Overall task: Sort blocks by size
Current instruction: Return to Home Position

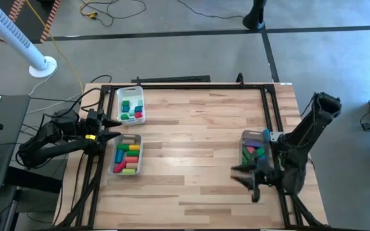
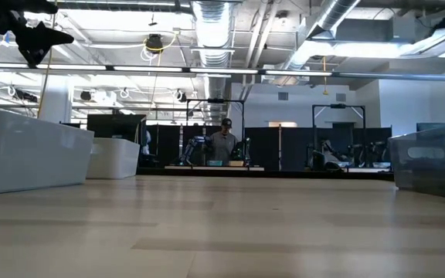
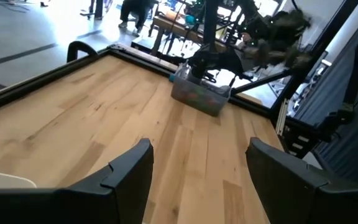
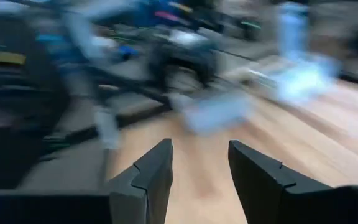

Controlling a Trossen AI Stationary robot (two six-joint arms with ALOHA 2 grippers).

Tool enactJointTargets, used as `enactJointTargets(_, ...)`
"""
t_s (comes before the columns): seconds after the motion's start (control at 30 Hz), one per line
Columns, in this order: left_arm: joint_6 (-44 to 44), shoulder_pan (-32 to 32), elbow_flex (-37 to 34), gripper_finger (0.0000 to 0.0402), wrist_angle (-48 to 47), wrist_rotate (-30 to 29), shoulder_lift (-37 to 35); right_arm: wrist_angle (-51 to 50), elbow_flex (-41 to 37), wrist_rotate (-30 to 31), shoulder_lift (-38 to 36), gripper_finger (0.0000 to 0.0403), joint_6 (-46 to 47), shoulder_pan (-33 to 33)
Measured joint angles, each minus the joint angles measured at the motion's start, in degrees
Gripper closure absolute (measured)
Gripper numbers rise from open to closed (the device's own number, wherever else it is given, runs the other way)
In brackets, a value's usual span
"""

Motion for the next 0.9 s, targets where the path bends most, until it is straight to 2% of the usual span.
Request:
enactJointTargets(0.07, 0.18, 0.0, 0.0, 0.0157, 0.01, 0.02, 0.0, 16.08, 0.01, -9.71, 0.4, 0.0218, -16.1, -1.78)
enactJointTargets(0.13, 0.24, 0.0, 0.0, 0.0157, 0.0, 0.17, 0.0, 26.54, 0.09, -18.98, -0.17, 0.0218, -30.85, -2.93)
enactJointTargets(0.2, 0.62, 0.0, 0.0, 0.0157, 0.23, 0.74, 0.0, 28.11, 0.09, -20.08, -2.65, 0.0218, -40.24, -3.26)
enactJointTargets(0.27, 1.08, 0.0, 0.0, 0.0157, 1.61, 1.53, 0.0, 23.84, 0.09, -18.13, -6.85, 0.0218, -45.12, -3.24)
enactJointTargets(0.4, 3.61, 0.0, 0.0, 0.0157, 5.79, 2.89, 0.0, 12.59, -1.55, -16.86, -15.97, 0.0218, -44.11, -3.26)
enactJointTargets(0.53, 4.89, 0.0, -1.31, 0.0157, 8.65, 3.16, 0.0, 9.82, -8.18, -14.94, -25.16, 0.0218, -38.96, -3.03)
enactJointTargets(0.7, 3.93, -0.02, -8.42, 0.0157, 18.28, 5.02, -0.31, 10.41, -18.81, -11.28, -35.07, 0.0218, -36.05, -2.24)
enactJointTargets(0.9, 1.62, -0.04, -20.11, 0.0157, 33.04, 6.95, -0.28, 21.93, -30.96, -11.42, -44.2, 0.0218, -41.29, -5.43)
